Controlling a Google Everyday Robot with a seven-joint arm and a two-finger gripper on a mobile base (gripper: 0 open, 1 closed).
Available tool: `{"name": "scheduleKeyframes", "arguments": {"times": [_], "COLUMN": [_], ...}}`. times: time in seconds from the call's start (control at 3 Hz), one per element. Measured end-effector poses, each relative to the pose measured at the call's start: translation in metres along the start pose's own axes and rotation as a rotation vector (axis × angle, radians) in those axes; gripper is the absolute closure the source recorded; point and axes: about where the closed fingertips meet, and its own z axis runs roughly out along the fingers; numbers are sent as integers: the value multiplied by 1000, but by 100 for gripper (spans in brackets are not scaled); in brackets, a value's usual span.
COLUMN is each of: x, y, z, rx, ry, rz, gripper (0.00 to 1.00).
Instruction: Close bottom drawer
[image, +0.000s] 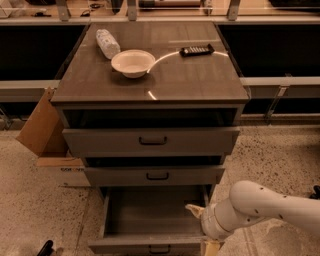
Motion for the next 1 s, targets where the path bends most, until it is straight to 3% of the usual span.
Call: {"name": "scheduleKeyframes", "arguments": {"times": [0.33, 1.0], "x": [33, 37], "y": [7, 9], "z": [43, 51], "rx": [-67, -83], "ry": [-35, -44], "rz": [53, 60], "gripper": [0, 0]}}
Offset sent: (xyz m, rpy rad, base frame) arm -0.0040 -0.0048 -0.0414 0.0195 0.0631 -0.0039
